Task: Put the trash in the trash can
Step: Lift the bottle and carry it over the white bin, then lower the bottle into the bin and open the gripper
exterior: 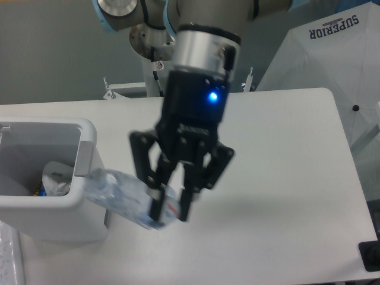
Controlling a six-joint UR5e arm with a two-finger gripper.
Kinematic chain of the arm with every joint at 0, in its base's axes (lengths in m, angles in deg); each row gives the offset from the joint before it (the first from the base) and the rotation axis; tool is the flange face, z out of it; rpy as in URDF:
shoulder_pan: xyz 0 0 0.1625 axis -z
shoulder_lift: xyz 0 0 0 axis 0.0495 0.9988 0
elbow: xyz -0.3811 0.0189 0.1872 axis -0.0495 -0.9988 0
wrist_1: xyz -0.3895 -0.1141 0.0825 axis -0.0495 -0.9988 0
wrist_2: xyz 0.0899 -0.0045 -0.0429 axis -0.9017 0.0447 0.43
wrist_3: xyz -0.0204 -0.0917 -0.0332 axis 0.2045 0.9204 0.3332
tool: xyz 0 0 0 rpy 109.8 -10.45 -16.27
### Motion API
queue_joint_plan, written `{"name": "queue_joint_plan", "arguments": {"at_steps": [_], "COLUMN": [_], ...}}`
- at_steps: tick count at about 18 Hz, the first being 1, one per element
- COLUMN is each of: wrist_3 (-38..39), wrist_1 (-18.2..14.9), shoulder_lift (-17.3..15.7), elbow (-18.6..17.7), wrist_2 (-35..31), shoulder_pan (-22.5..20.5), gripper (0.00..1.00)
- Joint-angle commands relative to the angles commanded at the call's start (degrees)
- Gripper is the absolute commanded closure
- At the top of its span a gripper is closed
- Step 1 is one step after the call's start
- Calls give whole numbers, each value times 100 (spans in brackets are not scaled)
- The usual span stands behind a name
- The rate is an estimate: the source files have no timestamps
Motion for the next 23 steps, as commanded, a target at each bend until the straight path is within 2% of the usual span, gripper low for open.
{"name": "queue_joint_plan", "arguments": {"at_steps": [8,11,15,17,19,20,22,23], "wrist_3": [-183,-693,-1606,-2159,-2373,-2373,-2425,-2356], "wrist_1": [9,9,26,18,18,18,26,44], "shoulder_lift": [8,-71,-71,-167,-282,-308,-300,-300], "elbow": [-404,-756,-932,-1221,-1459,-1512,-1495,-1495], "wrist_2": [-9,-17,-9,-9,0,0,0,9], "shoulder_pan": [896,1134,1248,1362,1406,1415,1415,1415], "gripper": [63,63,62,62,62,54,12,0]}}
